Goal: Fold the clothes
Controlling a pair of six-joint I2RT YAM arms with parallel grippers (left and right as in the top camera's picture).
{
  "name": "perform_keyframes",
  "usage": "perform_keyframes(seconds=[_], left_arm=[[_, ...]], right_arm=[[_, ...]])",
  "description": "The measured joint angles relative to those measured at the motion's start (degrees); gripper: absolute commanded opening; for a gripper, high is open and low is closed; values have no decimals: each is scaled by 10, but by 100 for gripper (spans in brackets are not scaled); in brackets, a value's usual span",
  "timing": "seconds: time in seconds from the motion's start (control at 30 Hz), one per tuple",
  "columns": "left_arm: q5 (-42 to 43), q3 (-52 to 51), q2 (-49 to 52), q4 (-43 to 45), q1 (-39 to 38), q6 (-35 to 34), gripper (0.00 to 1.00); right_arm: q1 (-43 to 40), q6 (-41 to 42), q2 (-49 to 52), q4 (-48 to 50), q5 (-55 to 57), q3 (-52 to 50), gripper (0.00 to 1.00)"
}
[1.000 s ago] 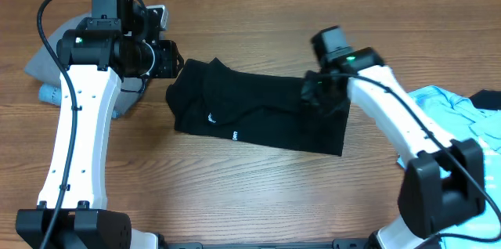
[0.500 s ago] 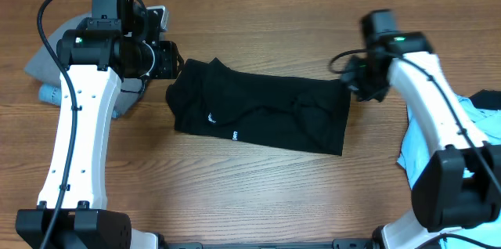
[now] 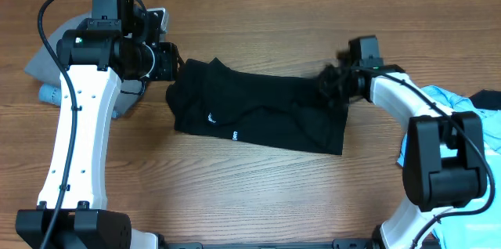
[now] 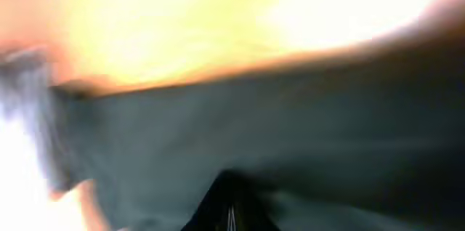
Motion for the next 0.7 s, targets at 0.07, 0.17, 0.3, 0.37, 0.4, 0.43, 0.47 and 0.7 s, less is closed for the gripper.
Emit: perform_keyframes(seconds=[0.07,0.17,0.3,0.37,0.4,0.43,0.47,0.7], left_arm=[[0,0,0,0,0,0,50],[0,0,0,0,0,4,68],[0,0,0,-2,0,9,73],[0,0,0,-3,0,11,63],[5,0,0,-9,0,11,64],[7,0,0,-15,0,13,66],[7,0,0,-24,-2,13,72],[-12,0,-17,-112,-12,15,100]], right_arm=[[4,-2,0,54,-65,4,4],[2,-1,-4,46,-133,13,4],[-7,-4,-6,13,-168,14,4],[-15,-10,-7,0,-176,14,4],[-23,-16,-10,-9,-179,14,4],[-28,-20,-14,-14,-179,14,5],[-31,-29,-19,-28,-172,15,5],[-34,-64,-114,-100,-61,41,9]])
